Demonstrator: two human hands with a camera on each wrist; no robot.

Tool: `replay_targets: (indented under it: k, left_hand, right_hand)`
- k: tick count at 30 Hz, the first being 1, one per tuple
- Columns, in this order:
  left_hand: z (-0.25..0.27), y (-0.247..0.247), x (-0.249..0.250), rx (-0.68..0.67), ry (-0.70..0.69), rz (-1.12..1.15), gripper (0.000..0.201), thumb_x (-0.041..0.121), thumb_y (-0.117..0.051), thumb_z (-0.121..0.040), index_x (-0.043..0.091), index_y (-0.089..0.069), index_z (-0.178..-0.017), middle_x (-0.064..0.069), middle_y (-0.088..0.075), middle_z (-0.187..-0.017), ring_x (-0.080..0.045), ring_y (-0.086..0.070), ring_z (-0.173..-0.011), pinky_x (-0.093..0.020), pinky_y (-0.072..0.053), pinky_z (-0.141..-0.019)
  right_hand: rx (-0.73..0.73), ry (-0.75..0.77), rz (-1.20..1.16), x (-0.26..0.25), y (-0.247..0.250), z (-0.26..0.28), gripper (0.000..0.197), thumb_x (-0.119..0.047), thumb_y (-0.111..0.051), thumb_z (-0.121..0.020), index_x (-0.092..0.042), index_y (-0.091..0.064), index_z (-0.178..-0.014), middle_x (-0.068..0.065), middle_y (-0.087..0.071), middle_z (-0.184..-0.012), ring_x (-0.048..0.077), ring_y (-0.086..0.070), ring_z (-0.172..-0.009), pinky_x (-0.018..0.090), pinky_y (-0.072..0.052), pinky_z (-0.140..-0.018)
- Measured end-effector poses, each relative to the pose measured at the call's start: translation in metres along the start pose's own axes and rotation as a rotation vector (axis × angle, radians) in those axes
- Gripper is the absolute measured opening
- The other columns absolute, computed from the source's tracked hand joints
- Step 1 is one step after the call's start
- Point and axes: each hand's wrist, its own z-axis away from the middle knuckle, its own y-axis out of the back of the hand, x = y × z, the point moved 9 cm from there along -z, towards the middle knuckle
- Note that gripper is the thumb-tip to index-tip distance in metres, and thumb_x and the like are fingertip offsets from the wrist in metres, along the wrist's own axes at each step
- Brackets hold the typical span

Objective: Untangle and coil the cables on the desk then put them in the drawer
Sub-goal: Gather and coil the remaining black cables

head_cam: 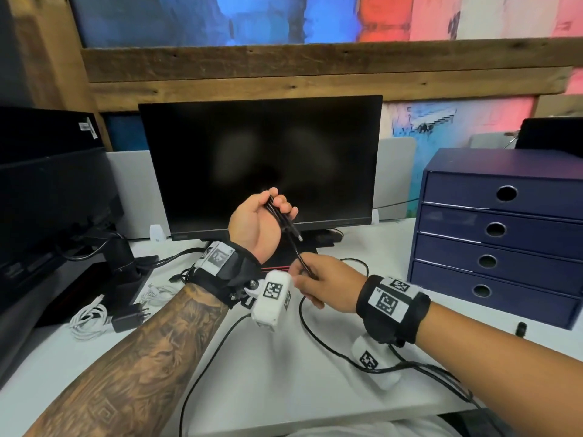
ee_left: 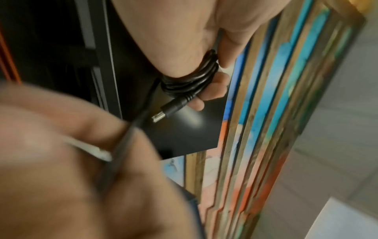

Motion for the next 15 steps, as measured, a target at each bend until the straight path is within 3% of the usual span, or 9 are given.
replay_targets:
  k: [6,10,12,15]
  left_hand:
    - [0.0,-0.003,-0.009,-0.04,-0.079,-0.303,0.017,0.008,-0.037,-0.105,0.004,-0.053,-0.1,-0.004,-0.051,-0.075,-0.017,-0.053,-0.068,-0.032,-0.051,-0.077]
    - [0.003,-0.009,-0.018,-0.165,-0.113,-0.931,0.015,0.012,-0.047,-0.102,0.008,-0.061,-0.097,-0.001,-0.062,-0.074,-0.016,-0.06,-0.07,-0.031,-0.052,-0.071]
    - [0.008,-0.008,-0.031,-0.244,-0.063,-1.114,0.017,0.016,-0.05,-0.102,0.005,-0.062,-0.098,-0.003,-0.064,-0.074,-0.015,-0.06,-0.068,-0.028,-0.051,-0.066]
    - [0.017,-0.011,-0.049,-0.352,0.113,-1.116,0.032,0.021,-0.037,-0.107,-0.001,-0.058,-0.096,-0.011,-0.061,-0.07,-0.022,-0.058,-0.065,-0.028,-0.05,-0.065]
  right_hand:
    - [-0.037,0.037,0.32,-0.021,0.026,0.006,0.02,-0.036,-0.051,-0.101,-0.024,-0.058,-0.086,-0.007,-0.063,-0.065,0.006,-0.062,-0.054,0.037,-0.056,-0.067]
    - [0.159,0.154,0.618,-0.039,0.062,0.008,0.023,-0.041,-0.054,-0.099,-0.03,-0.061,-0.08,-0.008,-0.06,-0.069,0.011,-0.054,-0.063,0.031,-0.043,-0.062]
    - [0.27,0.233,0.76,-0.047,0.076,0.013,0.021,-0.045,-0.055,-0.098,-0.033,-0.071,-0.092,-0.01,-0.067,-0.078,0.012,-0.058,-0.071,0.03,-0.044,-0.063]
    - [0.36,0.298,0.818,-0.045,0.088,0.014,0.022,-0.047,-0.059,-0.096,-0.031,-0.073,-0.101,-0.01,-0.069,-0.089,0.014,-0.061,-0.077,0.026,-0.046,-0.063]
